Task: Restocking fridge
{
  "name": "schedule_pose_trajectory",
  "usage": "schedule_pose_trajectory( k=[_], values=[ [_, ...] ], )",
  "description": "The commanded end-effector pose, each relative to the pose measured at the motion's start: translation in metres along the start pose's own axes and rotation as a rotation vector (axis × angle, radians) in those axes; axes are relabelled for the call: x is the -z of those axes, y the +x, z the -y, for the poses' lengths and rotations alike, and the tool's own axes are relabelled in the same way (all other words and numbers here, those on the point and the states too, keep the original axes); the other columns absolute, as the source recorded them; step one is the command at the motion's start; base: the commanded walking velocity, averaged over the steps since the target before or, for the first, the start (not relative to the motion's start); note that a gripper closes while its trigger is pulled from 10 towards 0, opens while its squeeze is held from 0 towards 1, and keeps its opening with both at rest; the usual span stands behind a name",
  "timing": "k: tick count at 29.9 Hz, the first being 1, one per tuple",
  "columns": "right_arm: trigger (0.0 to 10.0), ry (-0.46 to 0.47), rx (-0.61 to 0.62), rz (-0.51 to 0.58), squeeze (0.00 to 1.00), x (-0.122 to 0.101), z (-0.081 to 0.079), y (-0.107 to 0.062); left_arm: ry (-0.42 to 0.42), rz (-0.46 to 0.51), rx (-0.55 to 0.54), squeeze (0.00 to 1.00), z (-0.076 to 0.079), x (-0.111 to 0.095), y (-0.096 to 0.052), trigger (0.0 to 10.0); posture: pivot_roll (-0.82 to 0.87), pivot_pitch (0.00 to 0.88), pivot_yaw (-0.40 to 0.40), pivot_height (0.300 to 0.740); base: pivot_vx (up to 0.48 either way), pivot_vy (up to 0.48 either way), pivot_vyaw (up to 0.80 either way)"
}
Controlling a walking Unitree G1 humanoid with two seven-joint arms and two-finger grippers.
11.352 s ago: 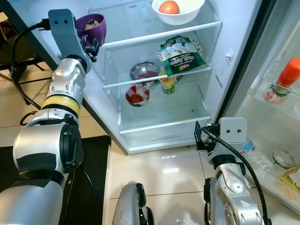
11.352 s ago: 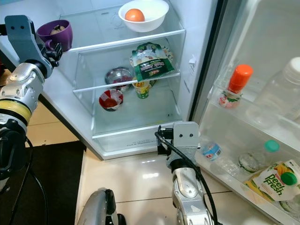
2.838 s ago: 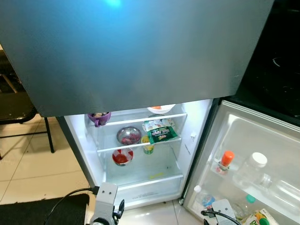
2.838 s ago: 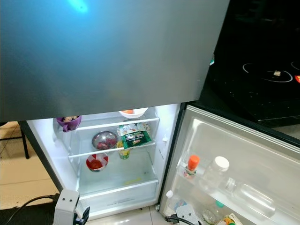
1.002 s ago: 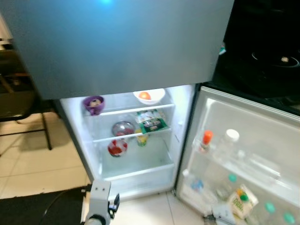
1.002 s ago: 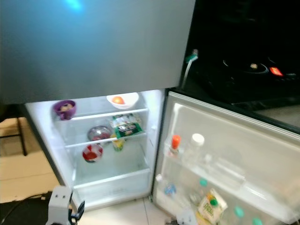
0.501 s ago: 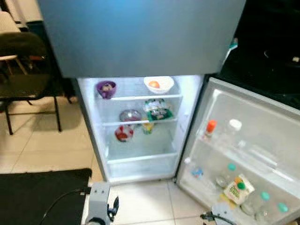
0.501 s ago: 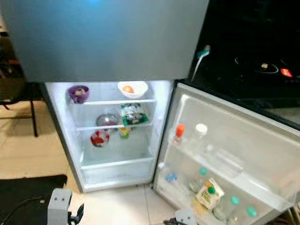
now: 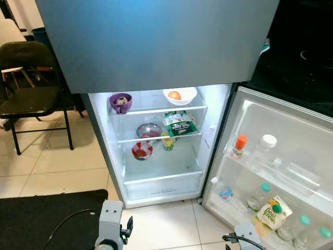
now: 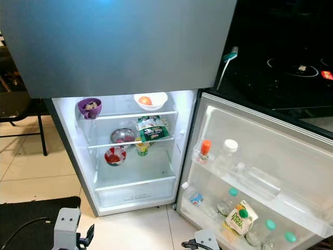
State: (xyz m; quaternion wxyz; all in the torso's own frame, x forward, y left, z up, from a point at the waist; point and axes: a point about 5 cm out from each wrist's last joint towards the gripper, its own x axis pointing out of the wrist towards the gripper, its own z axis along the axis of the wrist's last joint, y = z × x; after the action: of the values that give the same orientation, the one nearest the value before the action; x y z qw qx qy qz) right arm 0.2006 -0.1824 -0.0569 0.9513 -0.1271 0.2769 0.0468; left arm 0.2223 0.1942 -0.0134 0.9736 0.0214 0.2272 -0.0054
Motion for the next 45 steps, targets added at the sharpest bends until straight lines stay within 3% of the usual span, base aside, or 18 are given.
schedule_pose_trajectory(
  k=[1, 12, 41, 45],
  values=[
    [10.0, 0.009, 0.011, -0.019, 0.00, 0.007, 0.002, -0.004, -0.005, -0.036, -0.002, 0.00, 0.000, 0.009, -0.003, 10.0, -0.12, 0.052, -0.004, 0.740, -0.480, 0.000, 0.00],
    [10.0, 0.007, 0.011, -0.019, 0.00, 0.007, 0.002, -0.004, -0.006, -0.037, -0.002, 0.00, 0.001, 0.009, -0.003, 10.0, -0.12, 0.051, -0.005, 0.740, -0.394, 0.000, 0.00],
    [10.0, 0.008, 0.018, -0.009, 0.00, 0.006, 0.003, -0.003, -0.008, -0.043, -0.004, 0.00, -0.001, 0.010, -0.002, 10.0, -0.13, 0.050, -0.002, 0.740, 0.000, 0.000, 0.00],
    [10.0, 0.023, 0.063, 0.047, 0.00, -0.005, 0.012, -0.001, -0.009, -0.043, -0.007, 0.00, -0.002, 0.010, -0.003, 10.0, -0.12, 0.056, -0.001, 0.740, 0.000, 0.000, 0.00]
  ],
)
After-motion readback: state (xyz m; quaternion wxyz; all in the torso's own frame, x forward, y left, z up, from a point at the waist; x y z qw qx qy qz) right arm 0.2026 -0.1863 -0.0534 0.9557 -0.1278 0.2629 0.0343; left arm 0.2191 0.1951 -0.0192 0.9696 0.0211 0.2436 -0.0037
